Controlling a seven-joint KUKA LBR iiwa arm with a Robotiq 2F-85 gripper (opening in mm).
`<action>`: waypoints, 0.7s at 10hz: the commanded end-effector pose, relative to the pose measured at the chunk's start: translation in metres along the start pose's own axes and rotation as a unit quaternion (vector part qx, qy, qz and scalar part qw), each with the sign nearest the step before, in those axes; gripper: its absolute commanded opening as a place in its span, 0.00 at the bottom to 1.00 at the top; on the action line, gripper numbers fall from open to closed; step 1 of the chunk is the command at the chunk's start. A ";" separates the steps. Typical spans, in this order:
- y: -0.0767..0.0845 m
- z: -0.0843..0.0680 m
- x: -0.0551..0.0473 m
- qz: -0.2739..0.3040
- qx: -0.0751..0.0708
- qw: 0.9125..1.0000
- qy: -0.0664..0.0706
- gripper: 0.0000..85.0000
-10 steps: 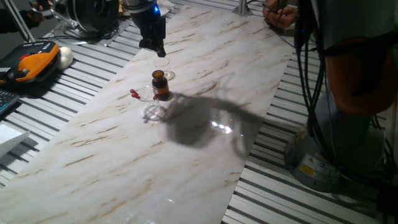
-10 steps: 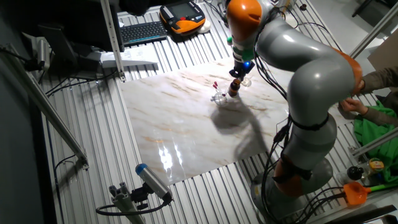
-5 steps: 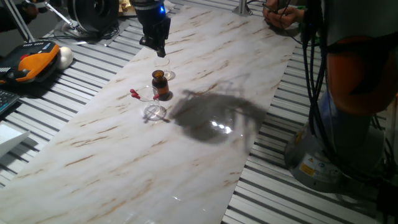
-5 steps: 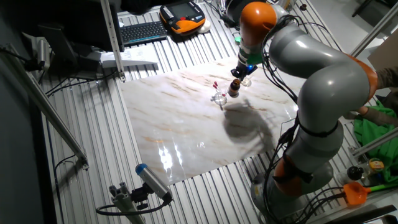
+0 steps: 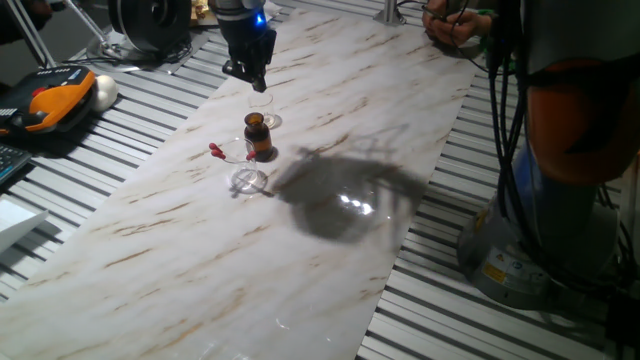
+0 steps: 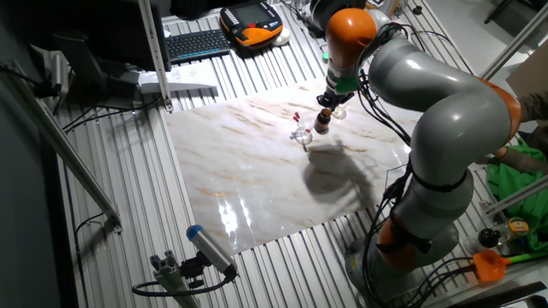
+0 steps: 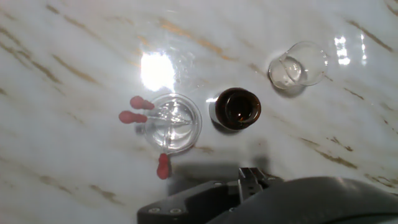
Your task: Transfer liquid using a dropper
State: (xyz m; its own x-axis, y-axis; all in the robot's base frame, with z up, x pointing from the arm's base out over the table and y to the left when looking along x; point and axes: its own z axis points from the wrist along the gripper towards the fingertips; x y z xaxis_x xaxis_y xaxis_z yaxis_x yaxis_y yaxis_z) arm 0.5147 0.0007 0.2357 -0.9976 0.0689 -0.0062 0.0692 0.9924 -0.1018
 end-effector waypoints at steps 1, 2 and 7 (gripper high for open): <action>0.000 0.000 0.000 -0.001 -0.010 1.000 0.001 0.00; 0.000 0.000 0.000 0.002 -0.021 1.000 0.001 0.00; 0.000 0.000 0.000 0.011 -0.044 0.999 -0.022 0.00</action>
State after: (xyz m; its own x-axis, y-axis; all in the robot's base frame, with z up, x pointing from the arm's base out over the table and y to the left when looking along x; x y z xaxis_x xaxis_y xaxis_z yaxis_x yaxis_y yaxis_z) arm 0.5147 0.0009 0.2360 -0.9954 0.0856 -0.0436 0.0859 0.9963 -0.0065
